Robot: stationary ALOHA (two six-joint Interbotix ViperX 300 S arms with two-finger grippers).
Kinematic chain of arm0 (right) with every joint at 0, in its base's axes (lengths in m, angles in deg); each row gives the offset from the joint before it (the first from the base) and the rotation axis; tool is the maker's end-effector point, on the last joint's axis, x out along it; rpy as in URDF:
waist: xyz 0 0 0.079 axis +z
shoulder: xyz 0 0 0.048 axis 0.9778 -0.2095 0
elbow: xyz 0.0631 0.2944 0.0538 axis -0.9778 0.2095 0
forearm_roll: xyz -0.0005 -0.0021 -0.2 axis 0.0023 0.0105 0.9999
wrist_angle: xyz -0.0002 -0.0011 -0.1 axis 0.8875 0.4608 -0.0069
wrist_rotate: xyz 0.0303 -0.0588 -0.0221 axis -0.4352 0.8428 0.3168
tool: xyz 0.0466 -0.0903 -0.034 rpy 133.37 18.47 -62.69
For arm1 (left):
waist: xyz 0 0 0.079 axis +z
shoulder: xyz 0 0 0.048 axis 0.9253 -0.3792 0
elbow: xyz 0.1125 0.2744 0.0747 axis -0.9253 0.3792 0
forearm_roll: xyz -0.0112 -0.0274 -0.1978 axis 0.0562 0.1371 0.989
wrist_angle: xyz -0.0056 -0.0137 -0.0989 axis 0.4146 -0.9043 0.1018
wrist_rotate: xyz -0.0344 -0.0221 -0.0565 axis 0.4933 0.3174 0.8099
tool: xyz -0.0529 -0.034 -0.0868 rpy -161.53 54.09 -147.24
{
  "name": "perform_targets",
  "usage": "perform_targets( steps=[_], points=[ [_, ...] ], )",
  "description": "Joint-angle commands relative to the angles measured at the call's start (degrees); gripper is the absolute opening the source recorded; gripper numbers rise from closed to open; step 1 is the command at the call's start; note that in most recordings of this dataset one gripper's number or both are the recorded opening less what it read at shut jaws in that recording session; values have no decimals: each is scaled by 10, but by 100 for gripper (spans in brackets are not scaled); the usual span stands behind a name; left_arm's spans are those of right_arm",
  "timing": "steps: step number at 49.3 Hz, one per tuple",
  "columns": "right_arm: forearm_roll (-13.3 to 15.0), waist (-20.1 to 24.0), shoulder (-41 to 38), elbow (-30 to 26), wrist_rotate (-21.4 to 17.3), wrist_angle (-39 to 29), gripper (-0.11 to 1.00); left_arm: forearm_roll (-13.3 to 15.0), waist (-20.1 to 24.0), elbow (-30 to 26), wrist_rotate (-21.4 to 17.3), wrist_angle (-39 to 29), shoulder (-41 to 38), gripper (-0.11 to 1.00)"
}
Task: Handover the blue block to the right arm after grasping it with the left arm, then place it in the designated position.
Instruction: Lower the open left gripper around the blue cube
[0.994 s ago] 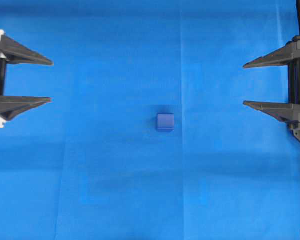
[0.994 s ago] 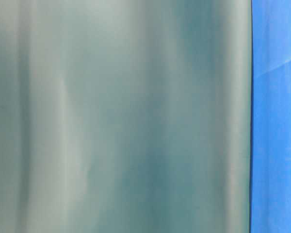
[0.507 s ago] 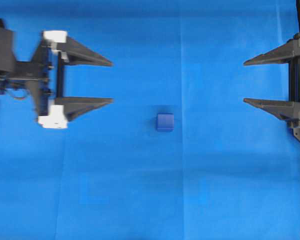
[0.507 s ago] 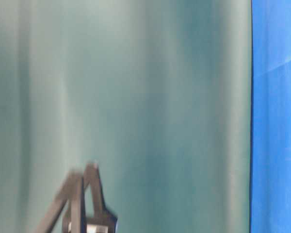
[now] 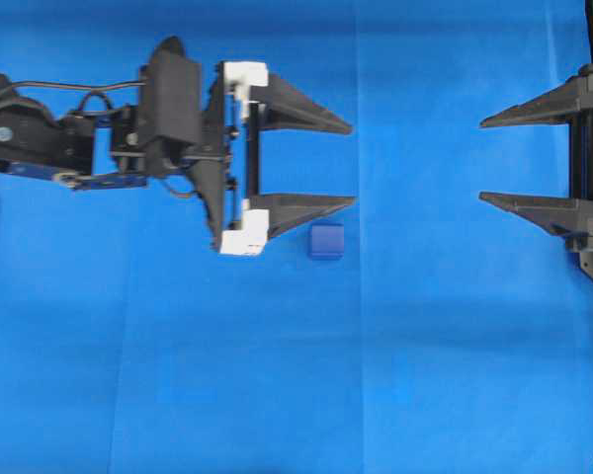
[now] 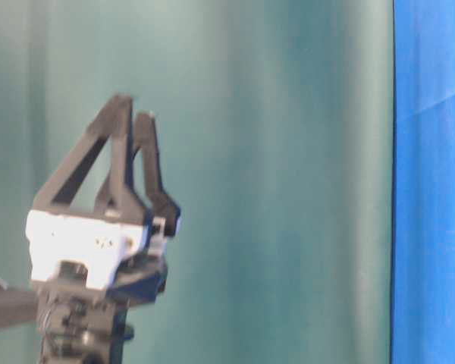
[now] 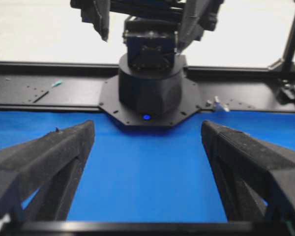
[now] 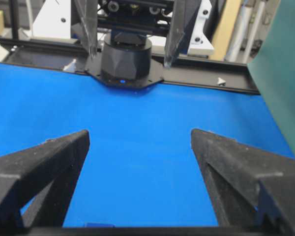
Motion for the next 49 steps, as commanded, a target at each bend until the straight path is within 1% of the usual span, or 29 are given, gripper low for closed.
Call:
perform_targets(
  steps=[1,9,17,22,28,41,49],
  points=[
    [-2,-2,-4,-16,-1,4,97,-1,5,-29,1,-4,-4,93],
    [-2,-2,-4,-16,-1,3,97,-1,6,-39,1,-25,-12,93],
    [-2,-6,-4,-16,-1,3,97,-1,6,-40,10,-41,-11,93],
    [-2,-9,-5,-16,-1,3,97,-1,4,-52,11,-83,-11,93],
    [-2,-9,-5,-16,-1,-2,97,1,2,-81,11,-171,-16,93],
    [-2,-9,-5,-16,-1,-12,97,1,-6,-179,13,-415,-53,93],
    [-2,-9,-5,-17,-1,-14,97,0,-16,-258,41,-575,-91,93]
  ],
)
